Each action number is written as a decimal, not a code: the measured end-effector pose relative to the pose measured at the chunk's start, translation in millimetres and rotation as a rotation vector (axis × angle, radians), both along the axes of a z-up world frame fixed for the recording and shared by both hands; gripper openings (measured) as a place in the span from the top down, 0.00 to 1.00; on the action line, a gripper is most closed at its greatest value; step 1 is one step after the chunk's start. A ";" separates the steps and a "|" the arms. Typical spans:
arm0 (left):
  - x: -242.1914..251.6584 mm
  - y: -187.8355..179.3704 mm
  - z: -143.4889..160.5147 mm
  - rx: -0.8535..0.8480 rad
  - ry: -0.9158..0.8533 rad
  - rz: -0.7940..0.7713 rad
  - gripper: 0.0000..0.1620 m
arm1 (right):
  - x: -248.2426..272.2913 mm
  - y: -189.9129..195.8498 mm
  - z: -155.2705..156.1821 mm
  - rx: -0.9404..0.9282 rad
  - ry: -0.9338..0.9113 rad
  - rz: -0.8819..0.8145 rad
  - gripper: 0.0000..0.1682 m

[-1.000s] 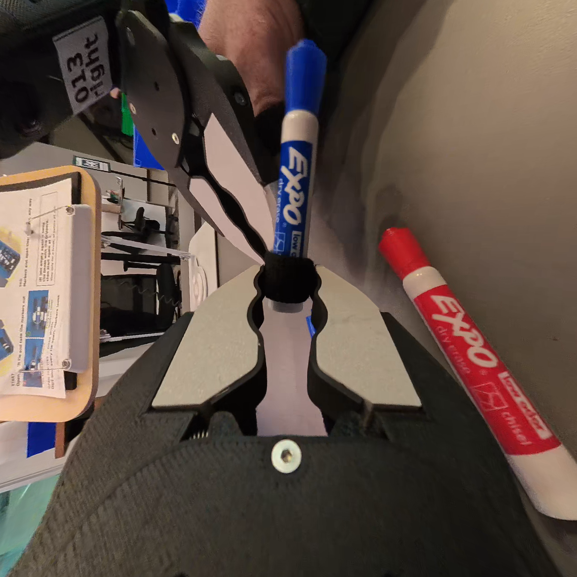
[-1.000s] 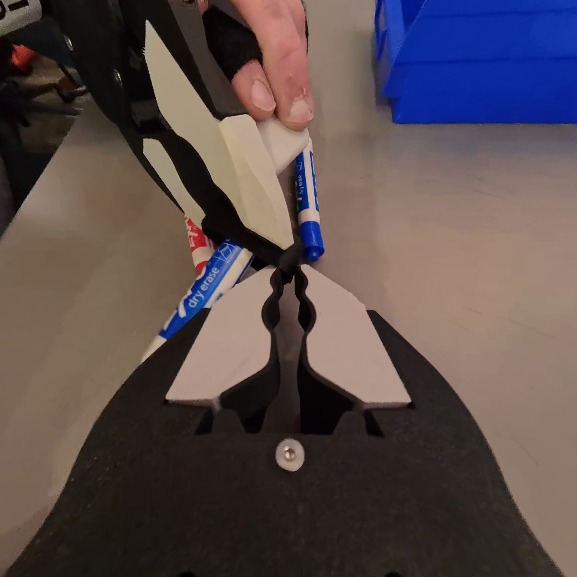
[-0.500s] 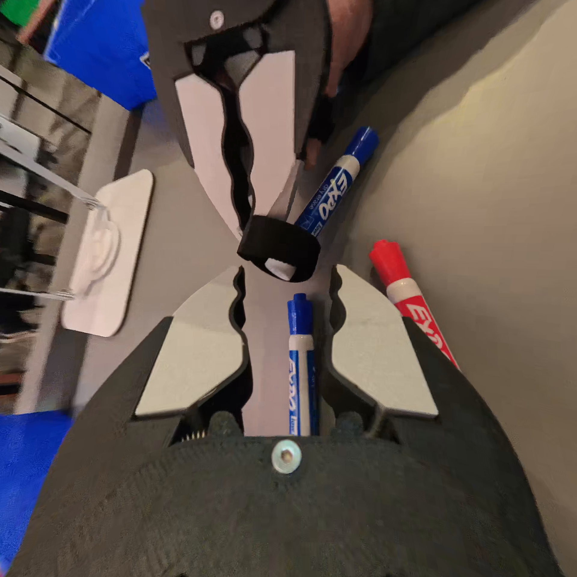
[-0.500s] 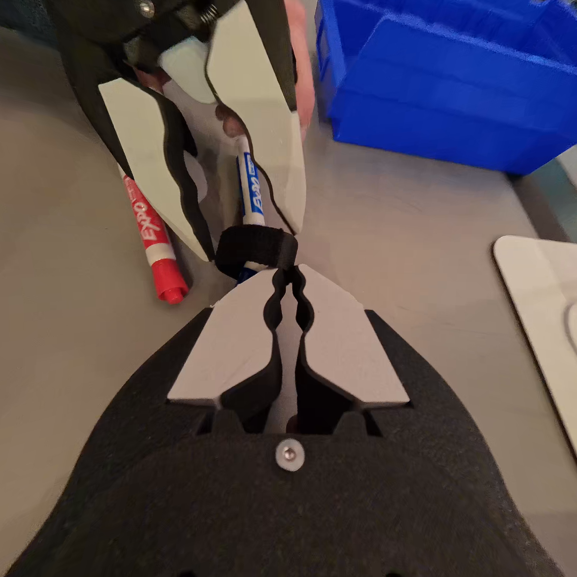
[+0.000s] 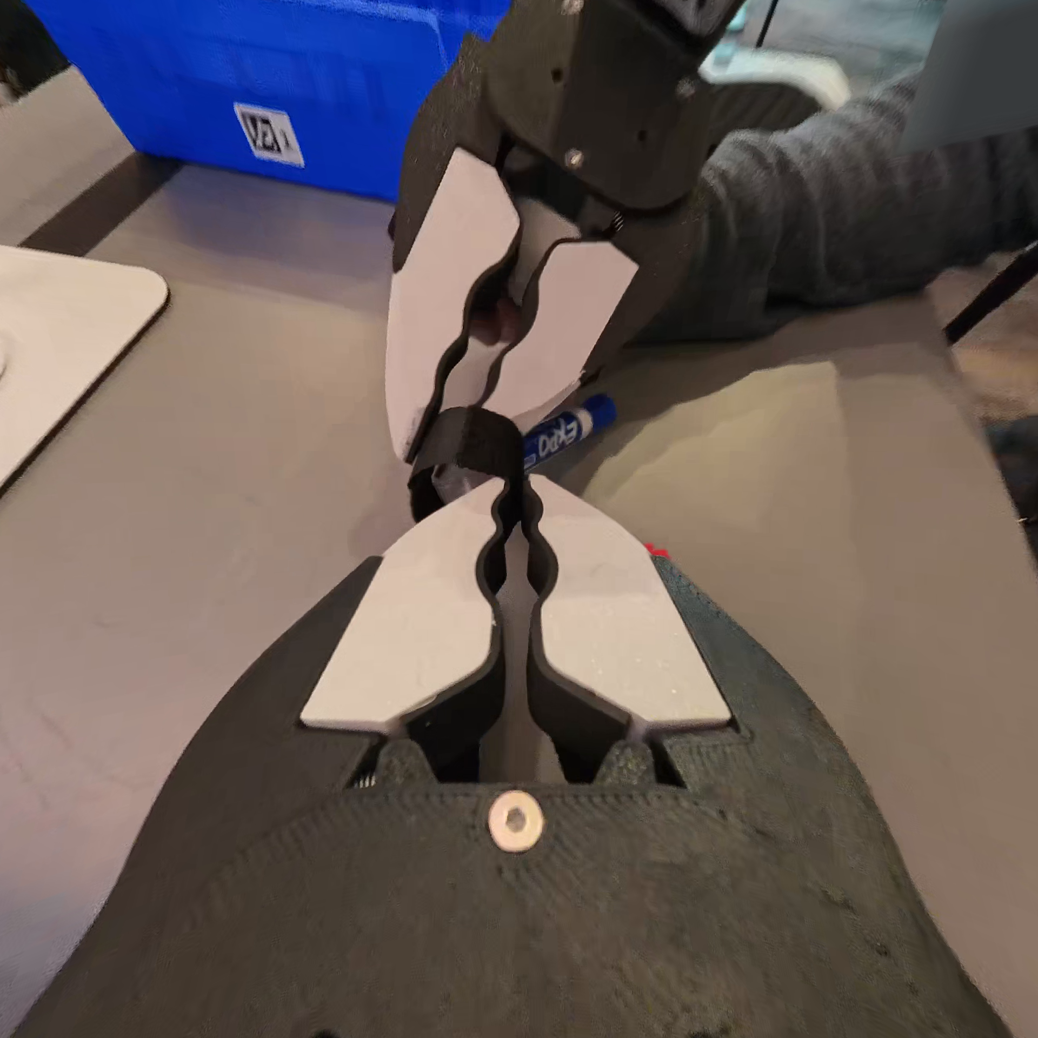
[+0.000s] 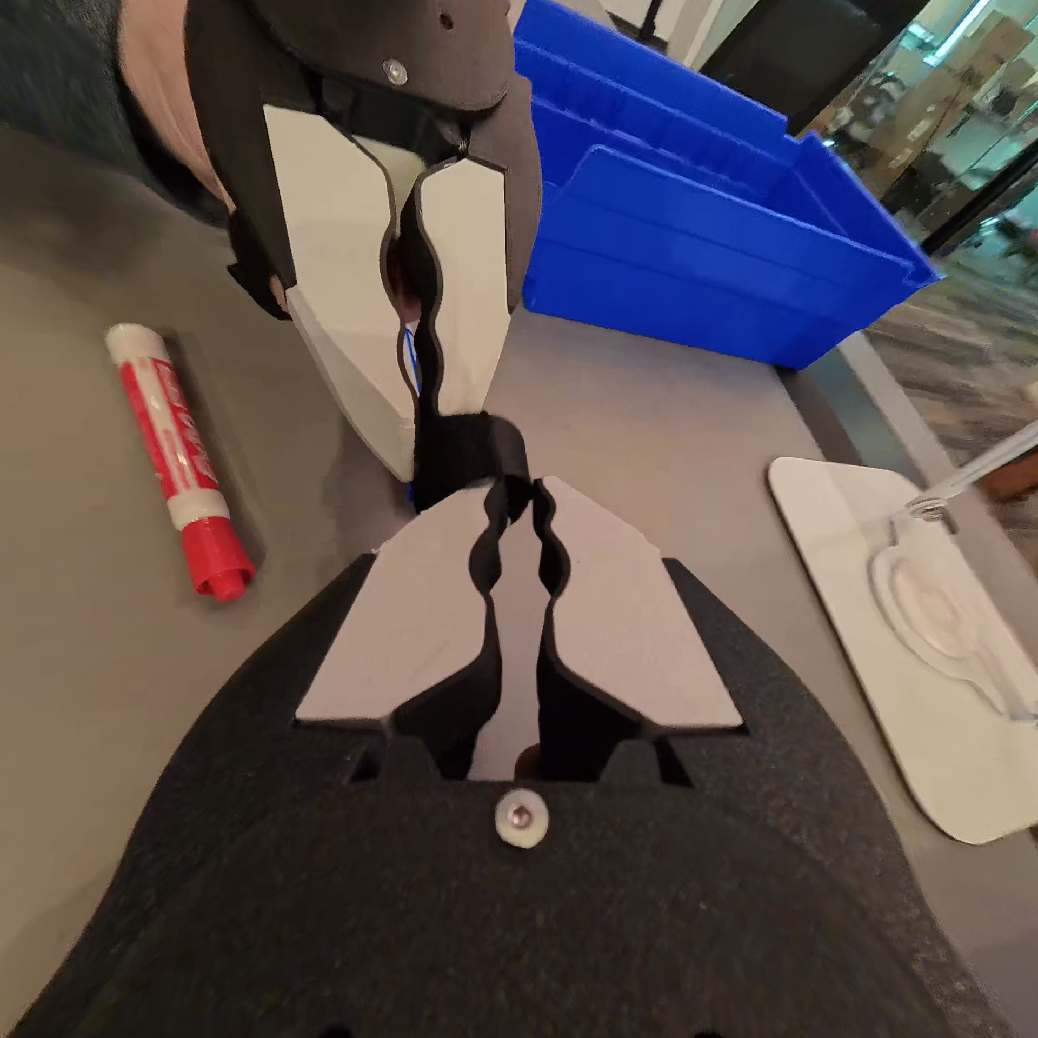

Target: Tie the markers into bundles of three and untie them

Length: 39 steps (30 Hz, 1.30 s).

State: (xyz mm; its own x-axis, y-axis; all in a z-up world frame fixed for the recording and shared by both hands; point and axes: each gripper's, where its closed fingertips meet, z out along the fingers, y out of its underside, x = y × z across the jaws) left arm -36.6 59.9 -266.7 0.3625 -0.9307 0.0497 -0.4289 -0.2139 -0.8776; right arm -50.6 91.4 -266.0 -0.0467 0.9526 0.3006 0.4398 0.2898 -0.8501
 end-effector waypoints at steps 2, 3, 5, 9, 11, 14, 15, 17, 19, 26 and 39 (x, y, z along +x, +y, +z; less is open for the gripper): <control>-1.8 0.7 8.4 -0.001 -0.075 -0.009 0.99 | 0.4 -1.1 6.3 -0.107 0.050 0.015 0.87; -3.7 1.9 12.0 0.005 -0.107 -0.007 0.99 | 1.2 -2.1 6.5 -0.170 0.059 0.029 0.86; -4.4 -2.6 21.1 -0.001 -0.187 -0.045 0.99 | 3.1 -0.4 4.5 -0.266 0.063 0.037 0.85; -6.0 -6.7 32.7 0.033 -0.284 -0.094 0.99 | 3.9 -6.0 2.9 -0.379 0.063 0.079 0.89; -6.8 -8.7 42.7 0.025 -0.358 -0.118 1.00 | 3.2 -9.1 6.4 -0.406 0.084 0.097 0.88; -8.2 -14.2 65.8 -0.058 -0.525 -0.173 0.99 | 3.1 -10.1 19.0 -0.371 0.151 0.105 0.85; -9.0 -15.0 70.1 -0.073 -0.557 -0.186 0.99 | 3.2 -11.1 24.4 -0.353 0.170 0.107 0.85; -10.6 -18.7 78.4 -0.141 -0.633 -0.234 0.99 | 4.0 -13.3 36.9 -0.306 0.220 0.111 0.84; -11.8 -20.9 80.3 -0.186 -0.668 -0.273 0.99 | 6.9 -17.3 48.9 -0.291 0.265 0.135 0.85; -2.8 -47.5 77.7 -0.295 -0.676 -0.469 0.99 | 16.6 -21.8 66.3 -0.260 0.314 0.178 0.90; 2.4 -66.0 81.0 -0.352 -0.682 -0.617 0.99 | 18.7 -49.9 69.0 -0.293 0.299 0.321 0.89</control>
State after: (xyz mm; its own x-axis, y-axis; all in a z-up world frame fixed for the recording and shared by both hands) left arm -34.2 -6.0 -185.7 -0.3909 -0.8391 0.3784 0.0214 -0.4192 -0.9076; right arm -31.9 41.5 -197.0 -0.3028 0.9506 0.0687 0.0943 0.1016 -0.9903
